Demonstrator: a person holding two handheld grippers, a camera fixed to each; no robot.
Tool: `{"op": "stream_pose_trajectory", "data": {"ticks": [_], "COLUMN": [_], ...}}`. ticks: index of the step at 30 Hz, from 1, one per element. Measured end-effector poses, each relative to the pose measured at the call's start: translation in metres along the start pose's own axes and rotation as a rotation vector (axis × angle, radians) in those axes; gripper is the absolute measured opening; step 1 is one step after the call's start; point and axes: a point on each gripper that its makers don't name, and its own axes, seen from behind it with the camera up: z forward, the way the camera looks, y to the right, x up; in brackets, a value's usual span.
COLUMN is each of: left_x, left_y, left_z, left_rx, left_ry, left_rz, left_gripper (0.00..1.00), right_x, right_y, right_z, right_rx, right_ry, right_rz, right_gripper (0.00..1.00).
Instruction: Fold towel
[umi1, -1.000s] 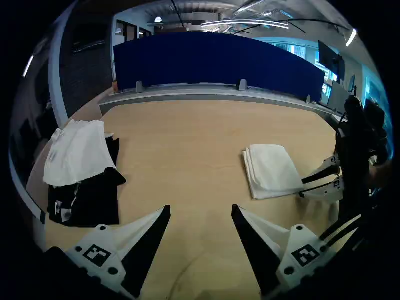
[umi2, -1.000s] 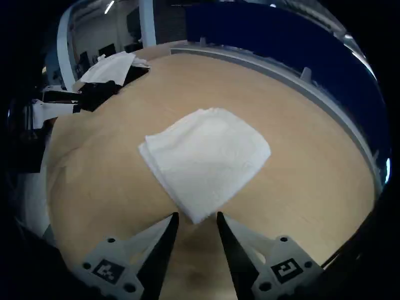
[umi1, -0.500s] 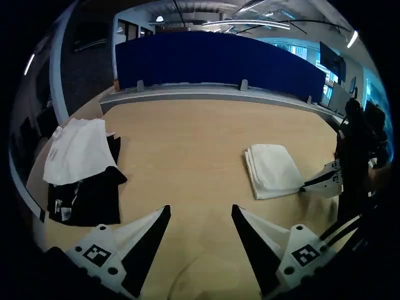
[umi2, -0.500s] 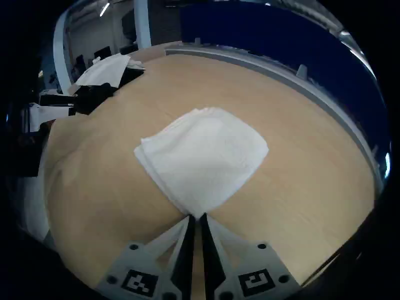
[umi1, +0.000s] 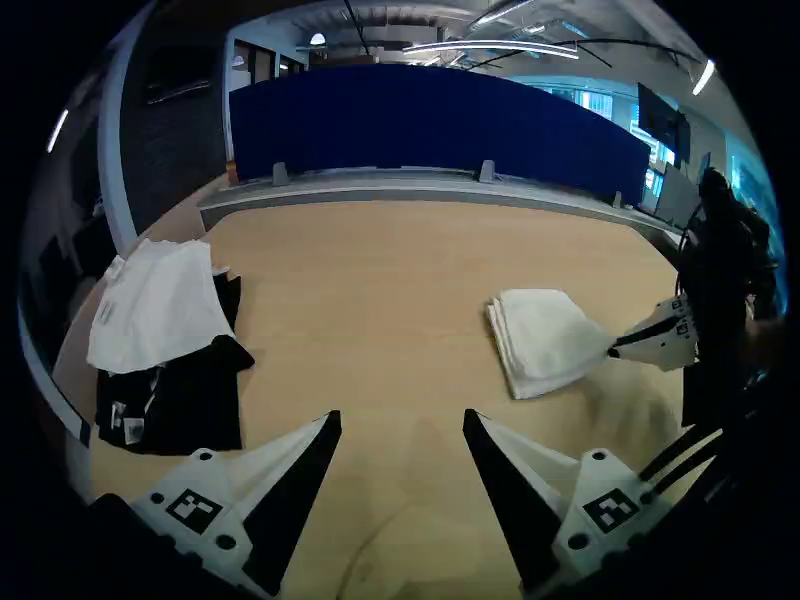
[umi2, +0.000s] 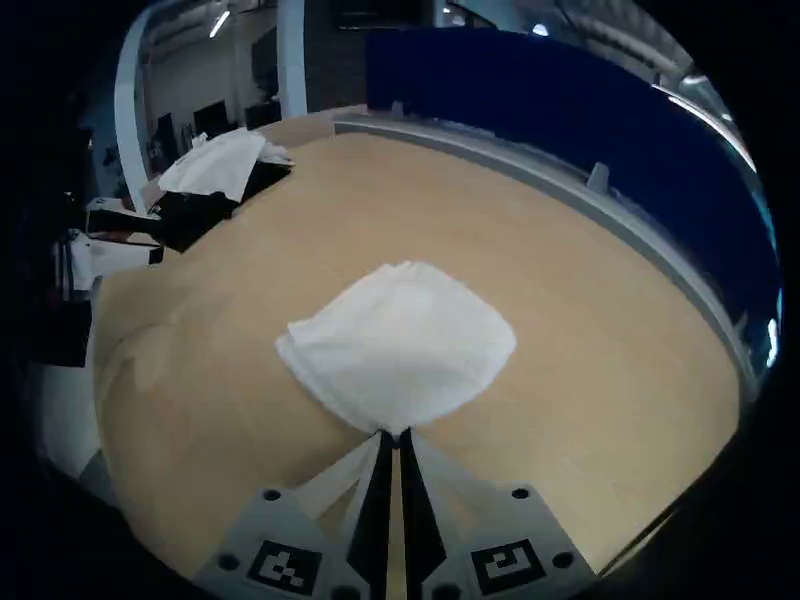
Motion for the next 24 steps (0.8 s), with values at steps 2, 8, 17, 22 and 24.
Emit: {"op": "stream_pose_trajectory", "data": {"ticks": [2, 8, 17, 22, 24], "left_x": [0.001, 0.009, 0.021, 0.026, 0.028], "left_y": [0.0, 0.002, 0.002, 0.003, 0.005], "left_z": [-0.001, -0.005, -0.012, -0.014, -0.014], "left_rx": [0.0, -0.005, -0.008, -0.01, -0.011], "left_ry": [0.003, 0.02, 0.048, 0.06, 0.063], "left_rz": [0.001, 0.003, -0.001, 0.001, 0.001], "left_gripper": [0.9, 0.9, 0.9, 0.9, 0.9], "right_x": [0.014, 0.068, 0.137, 0.156, 0.158], "right_y": [0.003, 0.012, 0.021, 0.026, 0.028], "right_z": [-0.005, -0.028, -0.064, -0.081, -0.086], "right_rx": [-0.006, -0.021, -0.035, -0.048, -0.053], "right_ry": [0.019, 0.103, 0.196, 0.224, 0.228], "right_rz": [-0.007, -0.034, -0.089, -0.104, -0.105], "right_gripper": [0.05, 0.05, 0.05, 0.05, 0.05]}}
